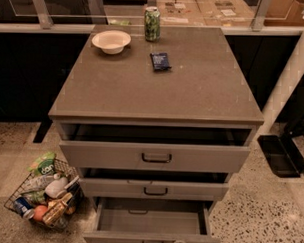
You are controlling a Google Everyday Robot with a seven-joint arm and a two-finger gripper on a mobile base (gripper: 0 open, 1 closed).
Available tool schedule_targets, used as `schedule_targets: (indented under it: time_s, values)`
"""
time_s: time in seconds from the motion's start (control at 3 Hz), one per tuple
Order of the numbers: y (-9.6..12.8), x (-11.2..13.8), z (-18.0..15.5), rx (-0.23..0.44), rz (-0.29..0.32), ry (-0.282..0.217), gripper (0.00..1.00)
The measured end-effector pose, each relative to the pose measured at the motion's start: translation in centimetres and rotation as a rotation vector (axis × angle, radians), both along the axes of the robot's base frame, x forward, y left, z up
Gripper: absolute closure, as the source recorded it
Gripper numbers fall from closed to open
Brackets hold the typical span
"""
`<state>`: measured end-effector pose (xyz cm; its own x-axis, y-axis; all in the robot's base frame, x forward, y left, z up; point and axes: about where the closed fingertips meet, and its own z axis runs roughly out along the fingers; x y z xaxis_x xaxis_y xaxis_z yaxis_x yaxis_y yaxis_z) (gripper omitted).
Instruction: Close bottom drawer
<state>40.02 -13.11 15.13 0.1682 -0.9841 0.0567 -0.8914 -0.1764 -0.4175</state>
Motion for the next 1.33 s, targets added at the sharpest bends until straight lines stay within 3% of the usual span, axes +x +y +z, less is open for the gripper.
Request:
schedule_targets:
  time_s: [0.33,0.67,1.0,1.33]
  values:
    - [-0.1,2.2,0.2,0.008,-0.003,-0.048,1.0]
    - [-0.1,2.2,0.2,0.008,-0.003,-0.048,1.0]
    - [0.4,5.1,-0.7,0.033,0.016,-0.079,1.0]
    - [0.5,5.0,-0.8,0.035,0.018,-0.082,1.0]
